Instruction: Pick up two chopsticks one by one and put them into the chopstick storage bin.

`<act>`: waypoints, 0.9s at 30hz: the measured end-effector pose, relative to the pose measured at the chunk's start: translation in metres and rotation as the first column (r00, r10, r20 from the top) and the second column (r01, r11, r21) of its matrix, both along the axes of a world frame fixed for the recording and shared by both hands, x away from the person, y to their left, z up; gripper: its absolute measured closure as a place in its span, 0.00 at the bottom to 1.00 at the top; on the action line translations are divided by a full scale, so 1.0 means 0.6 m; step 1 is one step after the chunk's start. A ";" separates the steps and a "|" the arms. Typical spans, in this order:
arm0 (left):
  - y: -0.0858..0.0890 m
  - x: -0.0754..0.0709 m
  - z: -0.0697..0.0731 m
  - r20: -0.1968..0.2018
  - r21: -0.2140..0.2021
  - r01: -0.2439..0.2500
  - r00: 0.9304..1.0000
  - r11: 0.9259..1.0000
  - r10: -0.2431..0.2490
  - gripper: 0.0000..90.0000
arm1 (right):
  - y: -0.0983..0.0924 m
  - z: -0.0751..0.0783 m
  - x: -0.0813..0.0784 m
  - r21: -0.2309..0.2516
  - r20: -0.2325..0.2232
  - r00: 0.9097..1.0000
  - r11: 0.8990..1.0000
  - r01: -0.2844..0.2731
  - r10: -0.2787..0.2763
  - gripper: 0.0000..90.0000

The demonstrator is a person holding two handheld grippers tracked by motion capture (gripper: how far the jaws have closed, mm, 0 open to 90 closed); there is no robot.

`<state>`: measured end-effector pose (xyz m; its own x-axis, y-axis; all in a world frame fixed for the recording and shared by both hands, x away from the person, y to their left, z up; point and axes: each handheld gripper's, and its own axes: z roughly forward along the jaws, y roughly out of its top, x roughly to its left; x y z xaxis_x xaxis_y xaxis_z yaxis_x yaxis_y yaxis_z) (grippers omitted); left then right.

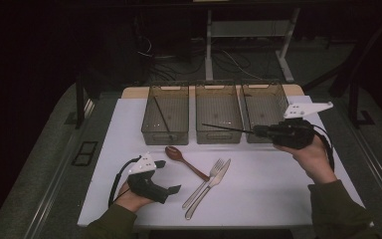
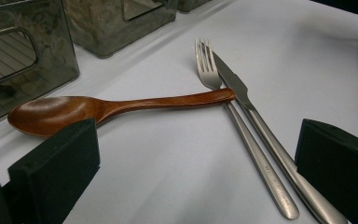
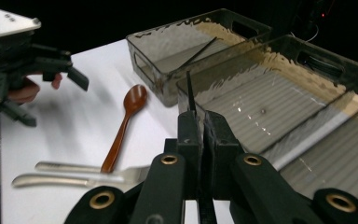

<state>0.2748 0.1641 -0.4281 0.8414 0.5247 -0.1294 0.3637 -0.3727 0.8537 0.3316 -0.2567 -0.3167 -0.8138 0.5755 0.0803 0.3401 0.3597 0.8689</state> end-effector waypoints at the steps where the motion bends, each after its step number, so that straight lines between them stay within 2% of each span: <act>1: 0.000 0.000 0.000 -0.001 -0.002 -0.001 1.000 1.000 0.001 0.00 | 0.008 0.001 0.005 -0.003 0.005 1.000 1.000 0.001 -0.001 0.96; 5: 0.000 0.000 0.000 -0.001 -0.003 0.003 1.000 1.000 -0.003 0.00 | 0.037 0.006 0.023 -0.004 0.015 1.000 1.000 0.000 0.000 0.96; 13: -0.001 0.000 0.000 -0.001 -0.004 0.007 1.000 1.000 -0.007 0.00 | 0.097 0.013 0.067 -0.034 0.025 0.999 0.999 0.024 -0.023 0.96; 19: -0.001 -0.001 0.000 -0.005 -0.008 0.007 1.000 1.000 -0.007 0.00 | 0.141 0.012 0.102 -0.047 0.010 0.999 0.998 0.050 -0.050 0.96; 27: -0.002 -0.002 0.001 -0.005 -0.021 0.004 1.000 1.000 -0.004 0.00 | 0.212 -0.001 0.152 -0.066 -0.008 0.997 0.995 0.081 -0.081 0.96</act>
<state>0.2737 0.1628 -0.4274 0.8427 0.5185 -0.1446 0.3667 -0.3564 0.8593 0.4225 -0.1297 -0.3174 -0.7636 0.6439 0.0489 0.3795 0.3862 0.8408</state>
